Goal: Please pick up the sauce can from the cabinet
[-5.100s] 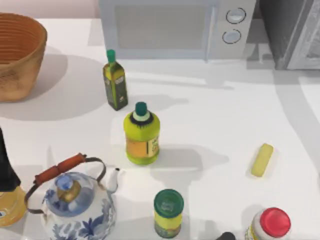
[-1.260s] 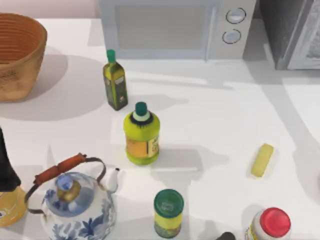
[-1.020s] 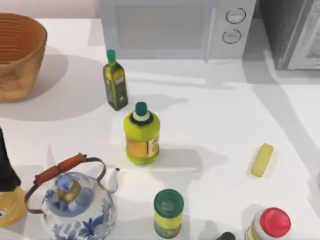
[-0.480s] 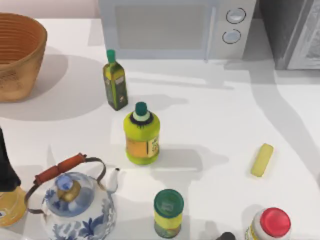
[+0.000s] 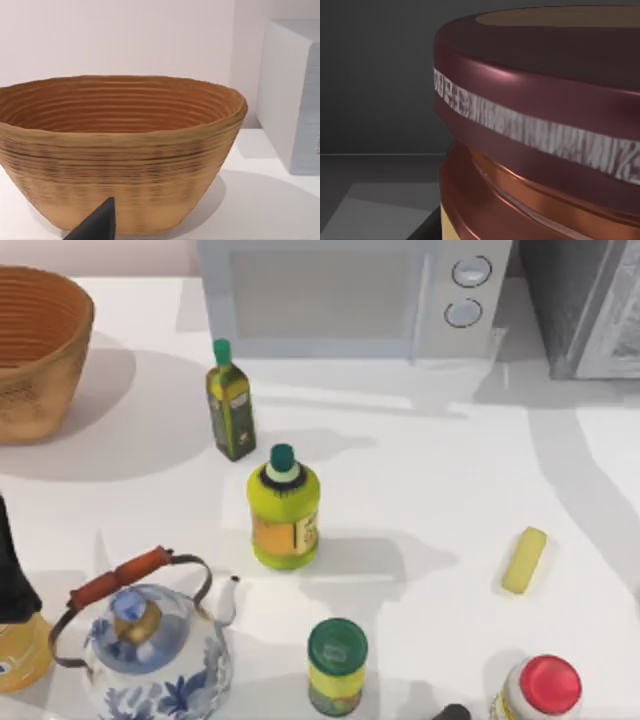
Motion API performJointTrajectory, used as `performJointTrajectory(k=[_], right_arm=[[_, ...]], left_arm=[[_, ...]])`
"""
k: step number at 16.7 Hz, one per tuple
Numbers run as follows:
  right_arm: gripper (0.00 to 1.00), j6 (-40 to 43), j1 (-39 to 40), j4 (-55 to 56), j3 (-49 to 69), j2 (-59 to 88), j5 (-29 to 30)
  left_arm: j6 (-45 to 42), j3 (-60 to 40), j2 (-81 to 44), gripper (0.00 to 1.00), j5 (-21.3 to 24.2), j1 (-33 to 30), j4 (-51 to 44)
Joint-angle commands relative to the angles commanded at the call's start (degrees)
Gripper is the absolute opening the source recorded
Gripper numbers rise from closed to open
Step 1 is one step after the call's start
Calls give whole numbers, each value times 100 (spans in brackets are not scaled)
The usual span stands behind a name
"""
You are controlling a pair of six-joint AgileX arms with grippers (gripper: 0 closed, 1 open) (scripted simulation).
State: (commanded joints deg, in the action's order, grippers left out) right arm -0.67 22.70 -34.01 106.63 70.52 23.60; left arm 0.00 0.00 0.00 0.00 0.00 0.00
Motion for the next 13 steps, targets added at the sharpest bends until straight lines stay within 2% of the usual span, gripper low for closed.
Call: performJointTrajectory(k=[3,13], right_arm=[[0,19,-328,487,-1620,-1019,-337],[0,54,-1654,2464,-8434,-5152,-1706]], left_arm=[[0,0,0,100,0,0,0],[0,0,0,100,0,0,0]])
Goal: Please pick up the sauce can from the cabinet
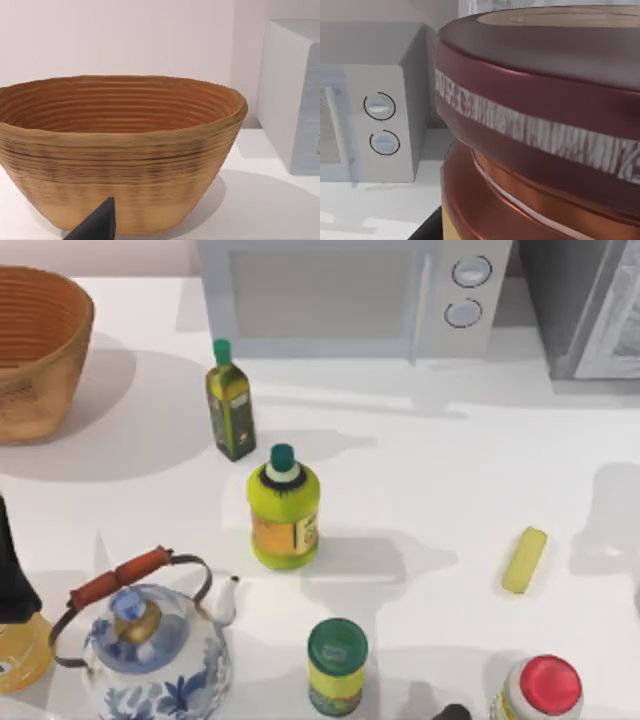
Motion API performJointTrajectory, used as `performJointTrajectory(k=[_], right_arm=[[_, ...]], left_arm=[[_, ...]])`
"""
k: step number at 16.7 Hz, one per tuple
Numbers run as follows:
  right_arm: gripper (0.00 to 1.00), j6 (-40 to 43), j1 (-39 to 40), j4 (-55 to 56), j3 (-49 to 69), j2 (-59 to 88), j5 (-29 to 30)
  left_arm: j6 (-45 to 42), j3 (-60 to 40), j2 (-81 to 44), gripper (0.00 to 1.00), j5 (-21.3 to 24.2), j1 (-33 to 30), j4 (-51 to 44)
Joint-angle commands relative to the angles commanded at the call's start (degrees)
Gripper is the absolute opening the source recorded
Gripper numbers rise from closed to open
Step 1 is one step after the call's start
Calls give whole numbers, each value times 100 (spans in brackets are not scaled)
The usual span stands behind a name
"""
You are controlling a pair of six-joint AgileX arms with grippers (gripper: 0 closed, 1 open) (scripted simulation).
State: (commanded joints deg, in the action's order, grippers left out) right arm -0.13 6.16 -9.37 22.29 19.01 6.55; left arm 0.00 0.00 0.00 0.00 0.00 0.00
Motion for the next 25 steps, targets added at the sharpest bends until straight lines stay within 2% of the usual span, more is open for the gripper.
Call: performJointTrajectory(k=[3,6,15,20,25], right_arm=[[0,6,-332,505,-1286,-1035,-351],[0,11,-552,840,-2031,-1713,-586],[0,0,-584,972,-2208,-1830,-662],[0,-42,-348,1843,-1832,-878,-893],[0,-99,45,3446,-1211,1147,-1294]], left_arm=[[0,0,0,100,0,0,0],[0,0,0,100,0,0,0],[0,0,0,100,0,0,0],[0,0,0,100,0,0,0],[0,0,0,100,0,0,0]])
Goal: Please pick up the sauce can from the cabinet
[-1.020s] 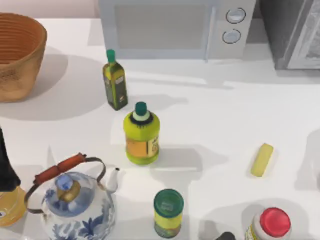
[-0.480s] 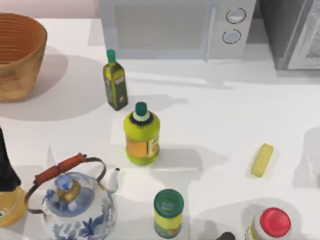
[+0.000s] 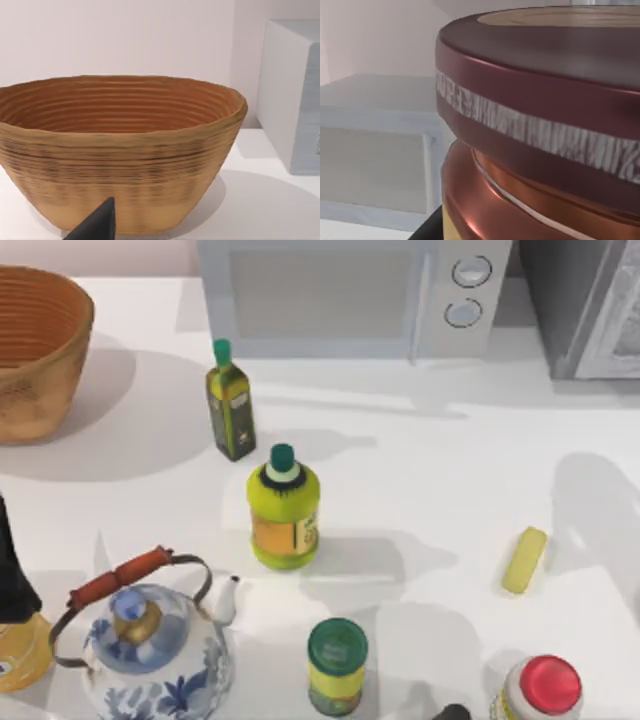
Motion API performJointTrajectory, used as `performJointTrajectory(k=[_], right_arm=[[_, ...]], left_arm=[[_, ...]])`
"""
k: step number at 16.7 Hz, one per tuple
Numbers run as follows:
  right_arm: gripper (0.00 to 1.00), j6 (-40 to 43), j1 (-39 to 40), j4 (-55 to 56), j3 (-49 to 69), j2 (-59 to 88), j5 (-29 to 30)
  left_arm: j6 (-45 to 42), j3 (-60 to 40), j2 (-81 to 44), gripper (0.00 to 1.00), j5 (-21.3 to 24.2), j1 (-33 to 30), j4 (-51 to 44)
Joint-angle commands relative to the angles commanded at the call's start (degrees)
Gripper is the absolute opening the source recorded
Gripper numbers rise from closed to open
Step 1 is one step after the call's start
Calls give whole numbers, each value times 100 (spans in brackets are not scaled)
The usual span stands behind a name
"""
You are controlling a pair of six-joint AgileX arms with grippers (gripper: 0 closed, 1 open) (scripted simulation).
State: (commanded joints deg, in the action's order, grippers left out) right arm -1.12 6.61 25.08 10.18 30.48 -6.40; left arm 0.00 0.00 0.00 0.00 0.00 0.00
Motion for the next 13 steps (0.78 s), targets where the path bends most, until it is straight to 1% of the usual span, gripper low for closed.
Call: performJointTrajectory(k=[9,13], right_arm=[[0,-49,790,3489,1256,4762,-850],[0,-36,1088,4841,1704,6718,-1174]], left_arm=[[0,0,0,100,0,0,0],[0,0,0,100,0,0,0]])
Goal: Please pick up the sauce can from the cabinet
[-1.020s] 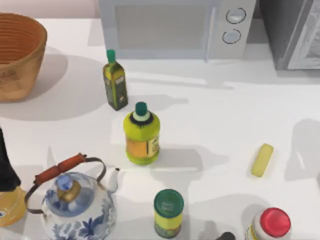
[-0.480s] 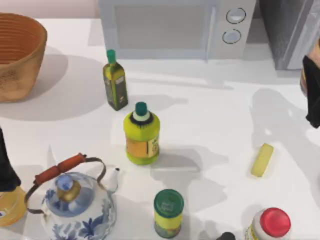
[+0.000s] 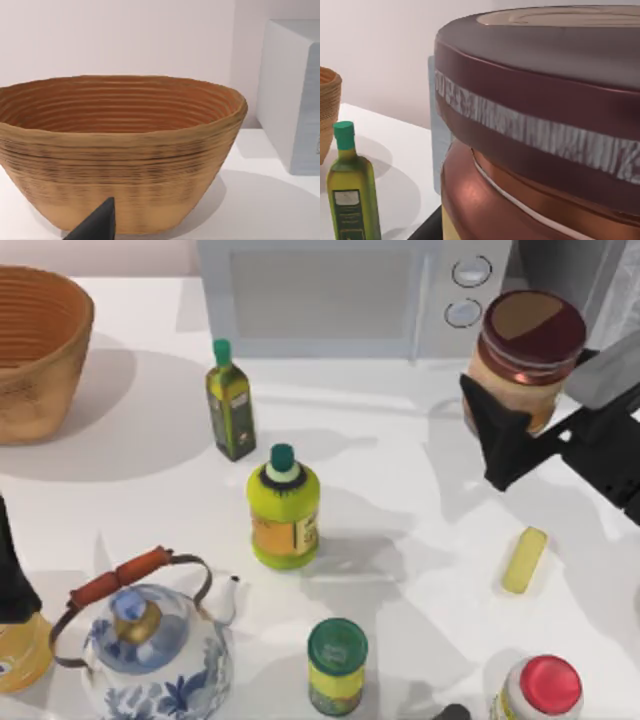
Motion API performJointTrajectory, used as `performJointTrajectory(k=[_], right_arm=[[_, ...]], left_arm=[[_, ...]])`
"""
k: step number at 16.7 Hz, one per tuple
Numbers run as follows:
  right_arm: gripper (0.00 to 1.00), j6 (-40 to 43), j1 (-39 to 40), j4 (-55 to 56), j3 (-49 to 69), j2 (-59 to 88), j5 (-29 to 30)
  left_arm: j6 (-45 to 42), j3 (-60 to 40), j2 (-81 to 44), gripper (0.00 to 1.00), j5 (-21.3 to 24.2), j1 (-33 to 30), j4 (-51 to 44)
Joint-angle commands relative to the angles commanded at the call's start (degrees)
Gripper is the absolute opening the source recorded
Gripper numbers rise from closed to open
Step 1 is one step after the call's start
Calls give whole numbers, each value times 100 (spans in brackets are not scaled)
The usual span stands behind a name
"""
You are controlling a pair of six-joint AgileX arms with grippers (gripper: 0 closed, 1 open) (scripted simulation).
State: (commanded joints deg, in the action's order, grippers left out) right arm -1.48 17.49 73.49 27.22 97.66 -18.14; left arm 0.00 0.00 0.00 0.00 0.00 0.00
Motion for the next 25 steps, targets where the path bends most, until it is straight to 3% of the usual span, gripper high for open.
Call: performJointTrajectory(k=[8,15,25], right_arm=[[0,61,318,1481,463,2212,-346],[0,51,321,1481,535,2301,-330],[0,76,700,1176,1913,3371,40]], left_arm=[[0,0,0,100,0,0,0],[0,0,0,100,0,0,0],[0,0,0,100,0,0,0]])
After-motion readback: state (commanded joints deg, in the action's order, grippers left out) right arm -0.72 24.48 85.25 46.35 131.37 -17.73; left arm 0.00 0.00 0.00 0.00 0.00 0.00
